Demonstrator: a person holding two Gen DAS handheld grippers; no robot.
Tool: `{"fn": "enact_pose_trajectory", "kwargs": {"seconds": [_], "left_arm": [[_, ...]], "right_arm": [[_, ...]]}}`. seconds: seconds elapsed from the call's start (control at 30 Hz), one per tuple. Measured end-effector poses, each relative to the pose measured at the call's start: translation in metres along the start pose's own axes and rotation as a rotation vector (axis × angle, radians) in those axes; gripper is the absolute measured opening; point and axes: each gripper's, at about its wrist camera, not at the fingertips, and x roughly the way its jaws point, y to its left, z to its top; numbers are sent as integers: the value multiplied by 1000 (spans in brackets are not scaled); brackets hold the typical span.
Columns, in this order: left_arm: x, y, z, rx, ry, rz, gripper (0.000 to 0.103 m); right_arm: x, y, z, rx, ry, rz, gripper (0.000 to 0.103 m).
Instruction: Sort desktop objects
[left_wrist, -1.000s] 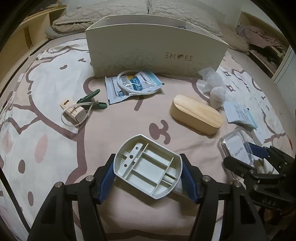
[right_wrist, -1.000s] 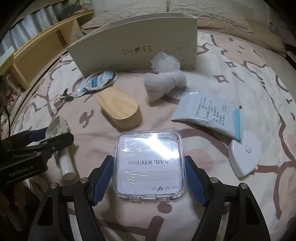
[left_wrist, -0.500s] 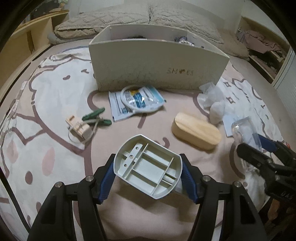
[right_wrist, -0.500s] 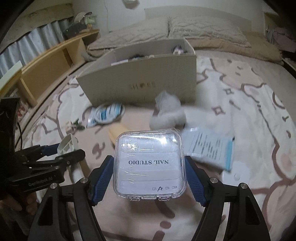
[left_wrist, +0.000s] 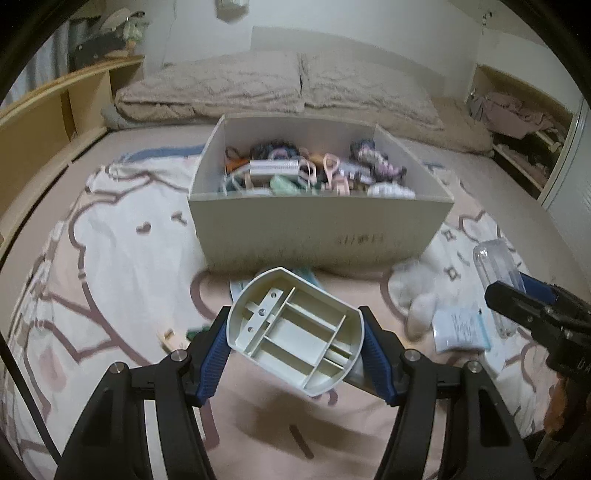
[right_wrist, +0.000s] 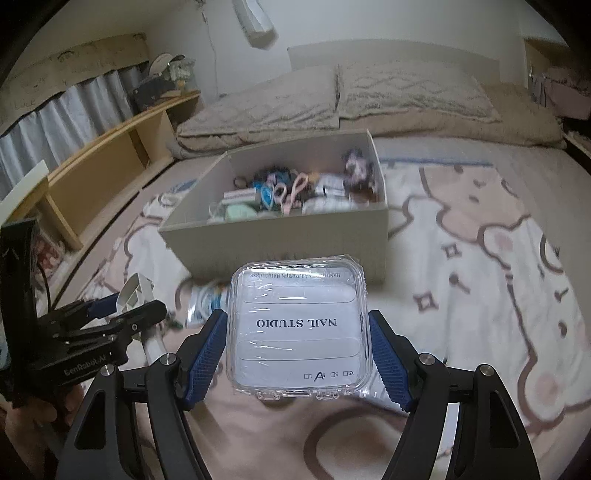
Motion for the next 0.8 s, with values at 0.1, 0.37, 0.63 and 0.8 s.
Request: {"fn": "enact_pose_trajectory", "kwargs": {"seconds": [0.1, 0.37, 0.63, 0.8], "left_arm": [[-3, 1, 12, -1, -27, -1, 65], [-1, 3, 52, 7, -95, 17, 65], [16, 9, 92, -26, -142, 20, 65], [29, 3, 110, 6, -166, 27, 65]], "right_arm": [[-2, 2, 15, -13, -21, -2, 76], [3, 9, 57, -43, -59, -2, 76], [30, 3, 96, 23, -85, 18, 76], [55, -5, 113, 51, -79, 6, 76]]}}
